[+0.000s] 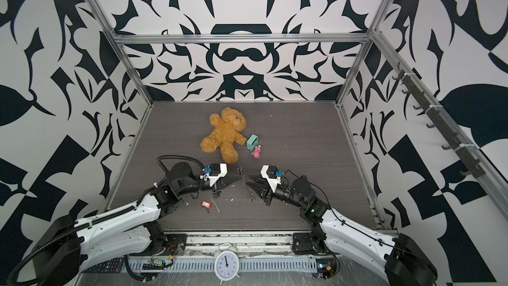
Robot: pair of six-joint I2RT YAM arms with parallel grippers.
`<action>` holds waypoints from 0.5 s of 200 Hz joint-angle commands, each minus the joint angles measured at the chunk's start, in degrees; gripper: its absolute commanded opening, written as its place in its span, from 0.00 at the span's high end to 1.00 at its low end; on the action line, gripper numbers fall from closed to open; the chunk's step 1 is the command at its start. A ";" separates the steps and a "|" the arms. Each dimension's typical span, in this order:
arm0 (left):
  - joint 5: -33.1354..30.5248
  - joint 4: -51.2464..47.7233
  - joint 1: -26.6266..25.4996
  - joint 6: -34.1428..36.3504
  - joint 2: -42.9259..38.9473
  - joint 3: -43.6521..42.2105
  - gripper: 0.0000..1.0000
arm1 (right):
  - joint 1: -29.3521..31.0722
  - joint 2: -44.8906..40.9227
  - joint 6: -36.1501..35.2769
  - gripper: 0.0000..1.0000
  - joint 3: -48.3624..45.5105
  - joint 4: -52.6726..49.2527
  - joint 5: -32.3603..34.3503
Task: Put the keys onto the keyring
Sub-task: 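Grasp the raised plate edge with the right gripper beside the left gripper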
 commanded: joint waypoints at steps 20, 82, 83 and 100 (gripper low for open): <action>3.50 2.90 -0.07 -0.20 0.78 0.98 1.00 | 0.40 -1.17 1.44 0.75 1.54 3.82 -1.16; 4.37 2.90 -0.18 -0.12 1.39 1.18 1.00 | 0.36 -1.07 1.36 0.79 1.81 3.67 -2.06; 4.45 2.90 -0.18 -0.12 1.36 1.24 1.00 | 0.32 -1.08 1.35 0.79 1.81 3.68 -2.03; 4.68 2.90 -0.18 -0.11 1.62 1.38 1.00 | 0.30 -1.18 1.35 0.80 1.81 3.69 -2.21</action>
